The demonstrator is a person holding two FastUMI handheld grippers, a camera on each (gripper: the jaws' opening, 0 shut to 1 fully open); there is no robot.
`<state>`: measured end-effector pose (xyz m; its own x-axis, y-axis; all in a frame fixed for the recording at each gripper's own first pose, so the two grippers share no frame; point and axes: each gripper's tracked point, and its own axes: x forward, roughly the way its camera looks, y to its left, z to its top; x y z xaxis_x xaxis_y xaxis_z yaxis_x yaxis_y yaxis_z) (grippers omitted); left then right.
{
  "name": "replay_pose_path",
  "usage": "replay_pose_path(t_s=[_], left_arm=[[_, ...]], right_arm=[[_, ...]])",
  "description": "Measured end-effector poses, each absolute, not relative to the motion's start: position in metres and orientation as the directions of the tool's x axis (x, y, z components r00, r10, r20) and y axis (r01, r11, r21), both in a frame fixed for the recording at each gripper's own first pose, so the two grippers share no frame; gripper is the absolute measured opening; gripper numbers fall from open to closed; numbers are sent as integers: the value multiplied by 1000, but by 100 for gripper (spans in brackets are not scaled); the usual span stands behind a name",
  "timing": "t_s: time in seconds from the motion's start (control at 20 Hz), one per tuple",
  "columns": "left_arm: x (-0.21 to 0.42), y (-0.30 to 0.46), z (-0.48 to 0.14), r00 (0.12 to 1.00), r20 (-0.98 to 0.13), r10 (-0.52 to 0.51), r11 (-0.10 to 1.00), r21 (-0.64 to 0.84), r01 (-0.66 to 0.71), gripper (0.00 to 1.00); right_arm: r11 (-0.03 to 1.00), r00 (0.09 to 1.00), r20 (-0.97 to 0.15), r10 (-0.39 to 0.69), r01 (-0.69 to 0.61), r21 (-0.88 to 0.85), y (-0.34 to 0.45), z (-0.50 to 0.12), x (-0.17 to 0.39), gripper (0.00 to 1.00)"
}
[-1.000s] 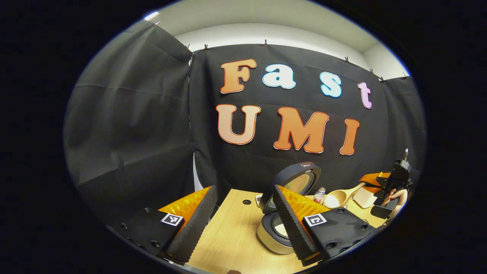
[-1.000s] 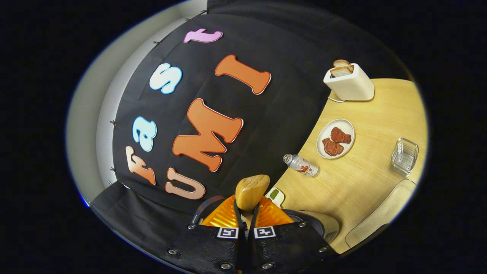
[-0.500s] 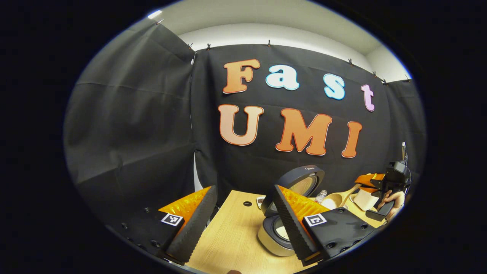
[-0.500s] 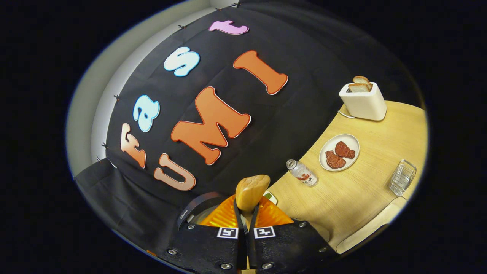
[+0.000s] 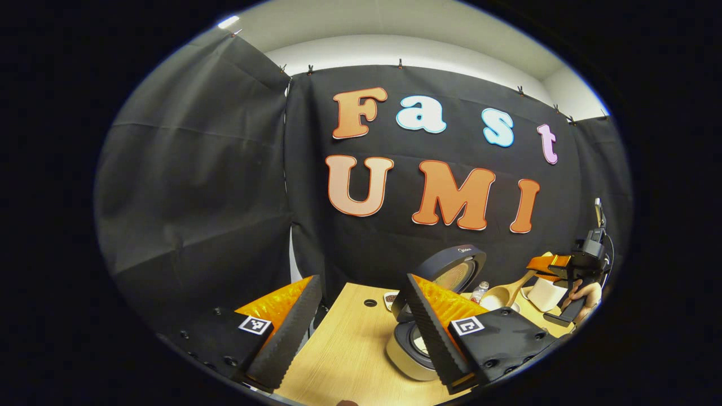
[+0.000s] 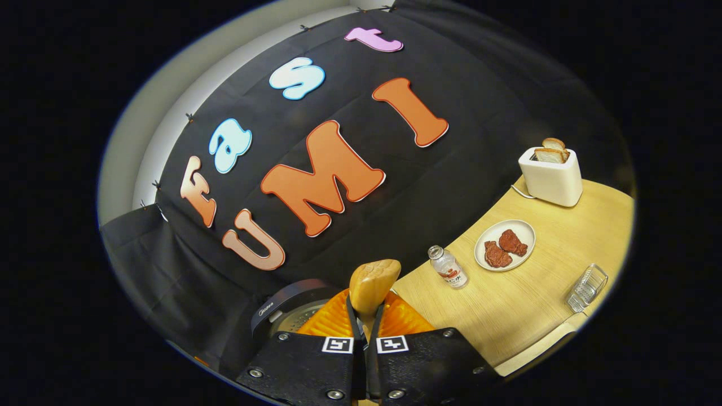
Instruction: Close the left gripper, press the button to open the rice cooker; take a wooden spoon from the chopstick holder with the right hand, scoop a spoonful of rice and pour it into the rice cooker, then put the wooden spoon back into the chopstick holder.
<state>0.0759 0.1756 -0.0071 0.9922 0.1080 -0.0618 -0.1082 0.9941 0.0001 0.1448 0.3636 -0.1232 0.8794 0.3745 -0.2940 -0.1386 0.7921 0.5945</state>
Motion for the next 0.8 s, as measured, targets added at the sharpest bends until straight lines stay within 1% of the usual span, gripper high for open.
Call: replay_pose_path(t_s=[0.8], left_arm=[[78,183,-12,990,-67,120,992,-22,-122,100]], right_arm=[[848,876,-280,394,-228,479,380,-118,142,1]])
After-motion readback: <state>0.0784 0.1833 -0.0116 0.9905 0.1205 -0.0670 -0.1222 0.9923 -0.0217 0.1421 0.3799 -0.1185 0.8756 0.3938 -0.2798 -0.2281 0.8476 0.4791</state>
